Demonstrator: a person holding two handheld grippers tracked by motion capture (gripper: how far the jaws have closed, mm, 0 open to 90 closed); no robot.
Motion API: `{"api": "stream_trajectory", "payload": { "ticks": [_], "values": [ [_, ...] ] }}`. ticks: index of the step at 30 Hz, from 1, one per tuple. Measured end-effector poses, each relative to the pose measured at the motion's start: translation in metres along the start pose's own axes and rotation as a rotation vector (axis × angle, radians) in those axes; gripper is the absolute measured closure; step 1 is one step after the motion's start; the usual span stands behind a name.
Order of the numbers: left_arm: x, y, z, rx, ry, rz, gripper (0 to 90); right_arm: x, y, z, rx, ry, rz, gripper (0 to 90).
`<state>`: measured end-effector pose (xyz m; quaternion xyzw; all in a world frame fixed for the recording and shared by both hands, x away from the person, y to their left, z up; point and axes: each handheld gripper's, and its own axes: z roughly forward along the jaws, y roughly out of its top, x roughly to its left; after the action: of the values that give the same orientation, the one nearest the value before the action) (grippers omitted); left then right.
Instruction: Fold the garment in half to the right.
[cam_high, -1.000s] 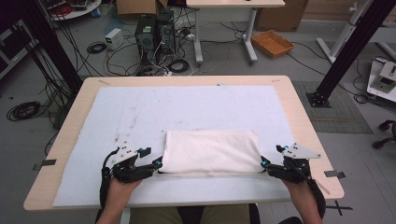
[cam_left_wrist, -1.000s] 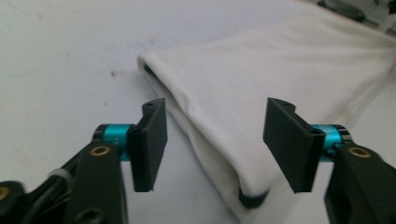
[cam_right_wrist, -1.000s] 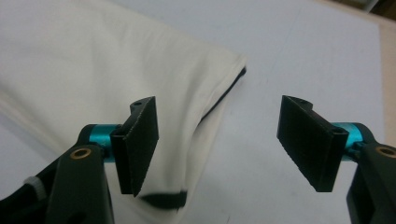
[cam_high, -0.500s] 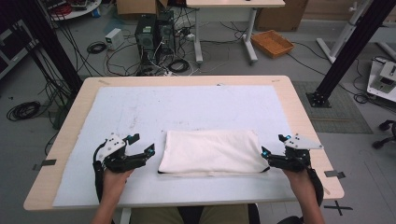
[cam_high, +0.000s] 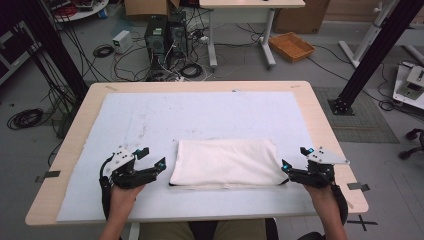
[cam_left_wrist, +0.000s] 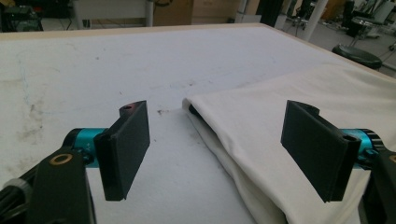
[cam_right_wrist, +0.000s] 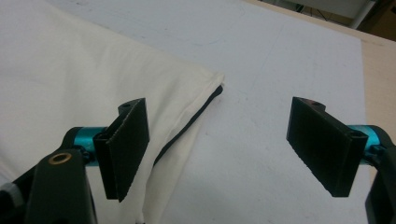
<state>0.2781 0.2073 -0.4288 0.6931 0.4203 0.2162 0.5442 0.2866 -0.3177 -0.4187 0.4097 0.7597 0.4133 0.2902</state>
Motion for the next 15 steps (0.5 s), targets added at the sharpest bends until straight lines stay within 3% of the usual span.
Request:
{"api": "stream_trajectory", "payload": {
  "ticks": [4,9,15],
  "values": [
    [-0.007,-0.002,0.006,0.051,-0.002,-0.006,23.7,0.003,-0.001,0.003,0.013,0.007,-0.011,21.0],
    [-0.014,-0.01,0.018,0.169,-0.021,-0.033,24.1,0.005,-0.005,0.002,0.02,0.01,-0.027,21.0],
    [-0.025,-0.015,0.024,0.247,-0.002,0.002,29.7,0.005,-0.005,0.002,0.023,0.007,-0.022,21.0]
  ]
}}
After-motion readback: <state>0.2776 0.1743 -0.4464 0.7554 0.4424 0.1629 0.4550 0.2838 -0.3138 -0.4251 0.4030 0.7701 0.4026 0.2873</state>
